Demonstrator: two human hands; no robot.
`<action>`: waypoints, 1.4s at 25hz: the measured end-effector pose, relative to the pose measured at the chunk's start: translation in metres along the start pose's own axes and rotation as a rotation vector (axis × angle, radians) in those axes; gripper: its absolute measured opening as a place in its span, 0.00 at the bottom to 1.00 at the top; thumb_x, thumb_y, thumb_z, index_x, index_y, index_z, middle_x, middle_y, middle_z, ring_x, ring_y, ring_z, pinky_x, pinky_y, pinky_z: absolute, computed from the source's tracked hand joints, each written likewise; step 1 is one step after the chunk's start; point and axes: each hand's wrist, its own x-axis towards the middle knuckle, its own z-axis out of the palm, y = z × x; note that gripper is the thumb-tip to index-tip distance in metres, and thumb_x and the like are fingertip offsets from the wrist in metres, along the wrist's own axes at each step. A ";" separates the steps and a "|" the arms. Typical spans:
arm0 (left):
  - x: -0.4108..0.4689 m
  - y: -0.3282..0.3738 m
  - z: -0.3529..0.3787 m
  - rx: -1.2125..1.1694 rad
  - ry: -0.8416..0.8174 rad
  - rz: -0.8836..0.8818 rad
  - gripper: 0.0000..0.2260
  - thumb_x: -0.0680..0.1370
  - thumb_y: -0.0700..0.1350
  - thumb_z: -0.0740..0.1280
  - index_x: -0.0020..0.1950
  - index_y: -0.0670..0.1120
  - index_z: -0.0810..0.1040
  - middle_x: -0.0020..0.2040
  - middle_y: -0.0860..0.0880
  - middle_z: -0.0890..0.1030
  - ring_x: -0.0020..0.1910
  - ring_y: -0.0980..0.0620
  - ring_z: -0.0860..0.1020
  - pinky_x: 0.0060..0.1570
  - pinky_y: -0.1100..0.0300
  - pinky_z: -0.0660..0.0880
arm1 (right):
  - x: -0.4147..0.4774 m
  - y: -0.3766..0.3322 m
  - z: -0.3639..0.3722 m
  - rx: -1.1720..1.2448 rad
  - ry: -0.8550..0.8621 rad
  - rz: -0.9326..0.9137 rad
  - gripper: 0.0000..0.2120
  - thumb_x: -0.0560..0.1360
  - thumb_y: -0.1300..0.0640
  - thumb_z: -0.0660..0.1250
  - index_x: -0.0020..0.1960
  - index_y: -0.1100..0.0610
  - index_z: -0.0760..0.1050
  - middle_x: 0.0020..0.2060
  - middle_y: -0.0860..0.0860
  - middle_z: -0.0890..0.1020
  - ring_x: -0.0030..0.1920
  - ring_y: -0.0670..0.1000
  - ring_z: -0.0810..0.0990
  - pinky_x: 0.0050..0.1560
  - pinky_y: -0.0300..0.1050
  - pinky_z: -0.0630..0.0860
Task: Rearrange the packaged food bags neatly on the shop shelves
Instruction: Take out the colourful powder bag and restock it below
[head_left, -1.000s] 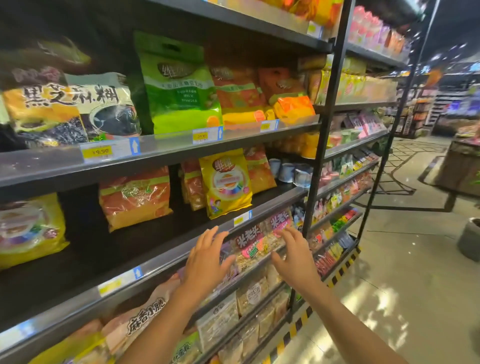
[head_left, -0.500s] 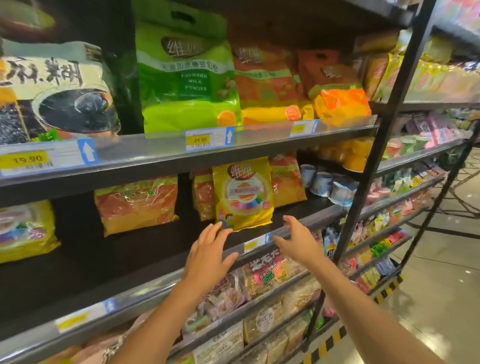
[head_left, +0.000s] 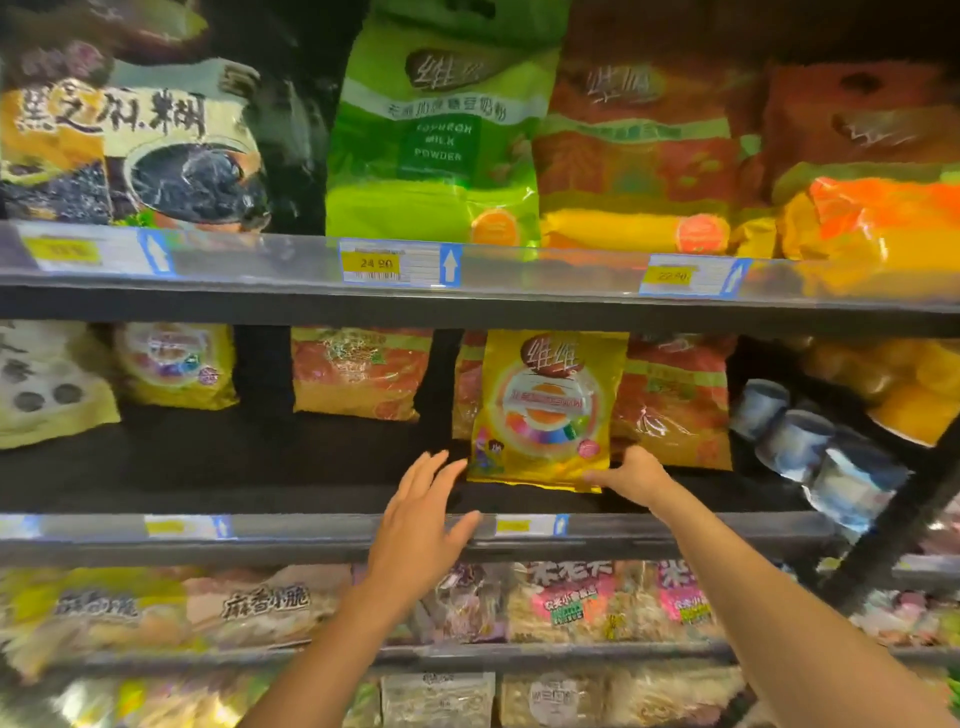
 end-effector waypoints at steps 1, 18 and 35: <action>-0.006 0.004 0.001 -0.007 0.029 -0.024 0.28 0.82 0.57 0.66 0.81 0.55 0.64 0.83 0.55 0.60 0.84 0.53 0.52 0.80 0.47 0.60 | 0.005 0.002 0.001 0.027 -0.018 -0.015 0.22 0.74 0.44 0.76 0.41 0.59 0.70 0.34 0.52 0.73 0.34 0.50 0.71 0.34 0.45 0.65; -0.045 0.053 0.008 -0.722 0.188 -0.544 0.07 0.85 0.51 0.65 0.61 0.57 0.79 0.61 0.52 0.83 0.59 0.54 0.81 0.65 0.50 0.78 | -0.042 0.005 -0.027 0.351 0.073 -0.589 0.23 0.85 0.50 0.61 0.44 0.68 0.79 0.42 0.66 0.82 0.41 0.62 0.78 0.43 0.51 0.69; -0.090 0.084 0.037 -1.591 -0.214 -0.803 0.24 0.80 0.56 0.68 0.71 0.44 0.80 0.65 0.38 0.83 0.60 0.40 0.85 0.59 0.44 0.82 | -0.179 0.122 0.037 0.790 -0.398 -0.441 0.31 0.61 0.30 0.77 0.48 0.55 0.89 0.49 0.57 0.89 0.52 0.54 0.88 0.49 0.38 0.82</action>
